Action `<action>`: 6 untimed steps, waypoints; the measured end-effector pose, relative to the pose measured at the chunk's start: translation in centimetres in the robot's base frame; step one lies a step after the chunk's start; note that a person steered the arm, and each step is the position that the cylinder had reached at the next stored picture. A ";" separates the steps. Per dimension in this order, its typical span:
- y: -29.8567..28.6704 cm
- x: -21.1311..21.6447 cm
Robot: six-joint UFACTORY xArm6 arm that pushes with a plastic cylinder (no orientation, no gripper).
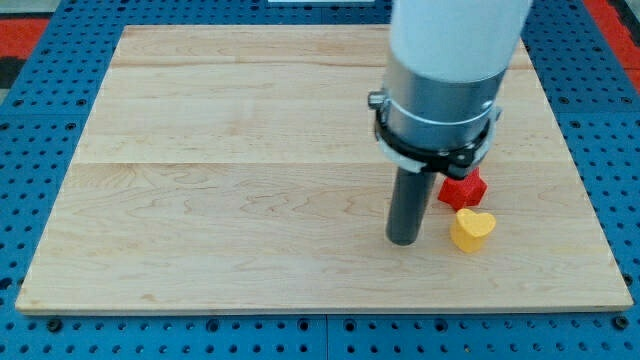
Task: Move the red star slightly towards right
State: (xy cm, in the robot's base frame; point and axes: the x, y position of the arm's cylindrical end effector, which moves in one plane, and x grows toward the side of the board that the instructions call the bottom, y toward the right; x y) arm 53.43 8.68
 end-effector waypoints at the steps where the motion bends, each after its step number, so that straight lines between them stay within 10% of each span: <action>1: -0.2 -1.5; 6: 5.3 -4.1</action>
